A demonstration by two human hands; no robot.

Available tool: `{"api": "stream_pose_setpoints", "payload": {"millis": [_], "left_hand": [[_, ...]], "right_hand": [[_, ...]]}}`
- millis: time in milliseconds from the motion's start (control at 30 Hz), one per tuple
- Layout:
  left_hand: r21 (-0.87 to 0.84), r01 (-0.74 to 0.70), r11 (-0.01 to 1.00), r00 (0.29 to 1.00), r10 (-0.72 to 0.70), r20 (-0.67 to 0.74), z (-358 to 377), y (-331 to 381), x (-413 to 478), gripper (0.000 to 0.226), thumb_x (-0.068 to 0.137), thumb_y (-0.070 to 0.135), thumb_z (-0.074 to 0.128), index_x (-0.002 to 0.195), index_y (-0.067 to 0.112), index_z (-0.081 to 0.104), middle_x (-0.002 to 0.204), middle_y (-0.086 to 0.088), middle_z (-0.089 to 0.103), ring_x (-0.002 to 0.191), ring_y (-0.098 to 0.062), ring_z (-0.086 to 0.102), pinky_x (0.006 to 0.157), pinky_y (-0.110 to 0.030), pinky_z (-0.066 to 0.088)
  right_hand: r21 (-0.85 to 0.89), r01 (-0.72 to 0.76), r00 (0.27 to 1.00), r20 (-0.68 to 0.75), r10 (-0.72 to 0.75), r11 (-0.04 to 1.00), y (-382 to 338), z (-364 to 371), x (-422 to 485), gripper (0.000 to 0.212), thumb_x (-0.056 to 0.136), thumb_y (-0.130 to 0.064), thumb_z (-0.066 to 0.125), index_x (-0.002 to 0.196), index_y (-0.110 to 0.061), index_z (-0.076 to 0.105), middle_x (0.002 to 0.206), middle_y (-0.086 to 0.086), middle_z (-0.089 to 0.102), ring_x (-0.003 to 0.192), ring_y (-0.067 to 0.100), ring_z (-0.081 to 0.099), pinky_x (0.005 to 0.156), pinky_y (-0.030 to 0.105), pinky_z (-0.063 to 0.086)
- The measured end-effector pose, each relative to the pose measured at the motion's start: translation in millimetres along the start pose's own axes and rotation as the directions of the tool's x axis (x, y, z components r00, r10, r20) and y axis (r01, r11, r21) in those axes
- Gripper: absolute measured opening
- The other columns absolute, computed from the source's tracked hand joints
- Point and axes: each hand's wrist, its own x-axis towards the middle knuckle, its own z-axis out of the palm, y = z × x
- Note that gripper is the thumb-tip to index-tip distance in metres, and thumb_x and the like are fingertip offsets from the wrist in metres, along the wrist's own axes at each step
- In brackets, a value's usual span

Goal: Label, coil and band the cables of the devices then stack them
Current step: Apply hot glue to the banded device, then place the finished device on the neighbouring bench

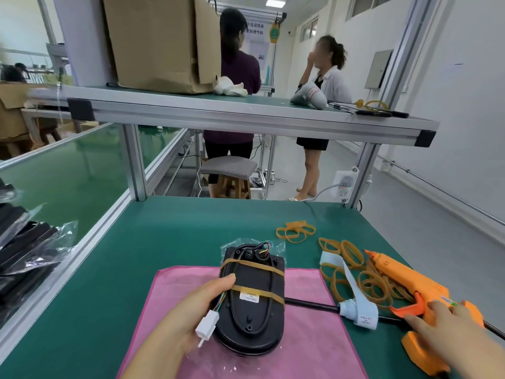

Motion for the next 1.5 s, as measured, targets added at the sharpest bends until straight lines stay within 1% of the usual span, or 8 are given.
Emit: {"api": "stream_pose_setpoints", "payload": {"millis": [200, 400, 600, 733, 900, 1133, 1333, 1500], "left_hand": [[0.08, 0.055, 0.995, 0.999, -0.054, -0.007, -8.5, 9.0, 1.3, 0.048, 0.071, 0.029, 0.079, 0.111, 0.004, 0.073, 0.114, -0.024, 0.069, 0.106, -0.04, 0.066, 0.098, -0.048, 0.05], [0.242, -0.071, 0.968, 0.997, 0.063, 0.039, -11.8, 21.5, 1.3, 0.025, 0.074, 0.024, 0.081, 0.097, 0.015, 0.079, 0.102, -0.019, 0.074, 0.098, -0.034, 0.071, 0.09, -0.04, 0.056], [0.495, -0.147, 0.856, 0.963, 0.01, 0.268, -27.9, 42.0, 7.5, 0.044, 0.08, 0.022, 0.066, 0.123, 0.016, 0.066, 0.126, -0.013, 0.066, 0.117, -0.024, 0.063, 0.097, -0.031, 0.05], [0.68, -0.212, 0.702, 0.876, -0.172, 0.451, -25.7, 56.6, 8.6, 0.039, 0.087, 0.025, 0.055, 0.123, 0.033, 0.063, 0.128, 0.013, 0.063, 0.122, -0.007, 0.056, 0.101, -0.02, 0.04], [0.754, -0.231, 0.616, 0.9, -0.159, 0.406, -27.0, 70.4, 13.0, 0.069, 0.077, 0.043, 0.065, 0.138, 0.014, 0.049, 0.14, -0.01, 0.055, 0.13, -0.027, 0.051, 0.112, -0.048, 0.036], [0.731, -0.226, 0.644, 0.921, -0.103, 0.375, -32.9, 71.4, 17.5, 0.052, 0.087, 0.045, 0.062, 0.13, 0.015, 0.058, 0.133, -0.009, 0.061, 0.122, -0.024, 0.058, 0.109, -0.044, 0.041], [0.406, -0.228, 0.885, 0.961, 0.137, 0.24, -59.9, 59.8, 13.2, 0.067, 0.092, 0.059, 0.027, 0.124, 0.015, 0.066, 0.132, -0.007, 0.063, 0.127, -0.021, 0.056, 0.102, -0.032, 0.044], [0.376, -0.382, 0.844, 0.91, 0.273, 0.311, -56.5, 57.5, -3.4, 0.074, 0.068, 0.073, 0.066, 0.123, 0.023, 0.067, 0.133, -0.001, 0.062, 0.126, -0.016, 0.056, 0.095, -0.026, 0.047]], "right_hand": [[0.062, 0.242, 0.946, -0.235, -0.222, 0.968, -42.9, -13.5, -16.3, 0.056, 0.088, -0.065, 0.039, 0.133, -0.033, 0.05, 0.134, -0.002, 0.053, 0.125, 0.02, 0.046, 0.101, 0.036, 0.041], [0.461, 0.675, 0.728, -0.29, -0.621, 0.576, -147.9, -26.7, -31.0, 0.049, 0.087, -0.047, 0.059, 0.13, -0.025, 0.054, 0.129, -0.014, 0.053, 0.123, 0.005, 0.045, 0.102, 0.025, 0.034], [0.783, 0.453, 0.655, 0.032, -0.755, 0.426, -220.2, -46.5, -5.9, 0.067, 0.08, -0.058, 0.062, 0.136, -0.027, 0.045, 0.139, -0.008, 0.048, 0.125, 0.009, 0.047, 0.107, 0.034, 0.039], [0.862, 0.166, 0.288, 0.422, -0.859, 0.479, -227.6, -54.0, 7.9, 0.094, 0.058, -0.07, 0.074, 0.137, -0.034, 0.038, 0.133, 0.002, 0.056, 0.108, 0.023, 0.063, 0.092, 0.043, 0.051], [0.844, 0.219, -0.09, 0.517, -0.851, 0.489, -229.0, -35.2, 0.2, 0.098, 0.056, -0.053, 0.085, 0.139, -0.025, 0.04, 0.144, 0.017, 0.044, 0.129, 0.045, 0.044, 0.104, 0.069, 0.027], [0.883, 0.229, 0.176, 0.376, -0.91, 0.409, -220.6, -36.4, -14.7, 0.066, 0.06, -0.024, 0.081, 0.12, -0.018, 0.055, 0.107, 0.002, 0.065, 0.097, 0.024, 0.062, 0.083, 0.046, 0.049], [0.801, 0.52, 0.361, 0.108, -0.926, 0.296, -194.4, -40.7, -29.6, 0.07, 0.056, -0.035, 0.086, 0.111, -0.056, 0.047, 0.111, -0.031, 0.056, 0.106, -0.002, 0.059, 0.09, 0.023, 0.05], [0.743, 0.619, 0.437, -0.055, -0.898, 0.255, -184.9, -35.1, -44.3, 0.073, 0.055, -0.039, 0.084, 0.114, -0.055, 0.044, 0.107, -0.03, 0.05, 0.102, 0.003, 0.059, 0.09, 0.03, 0.052]]}}
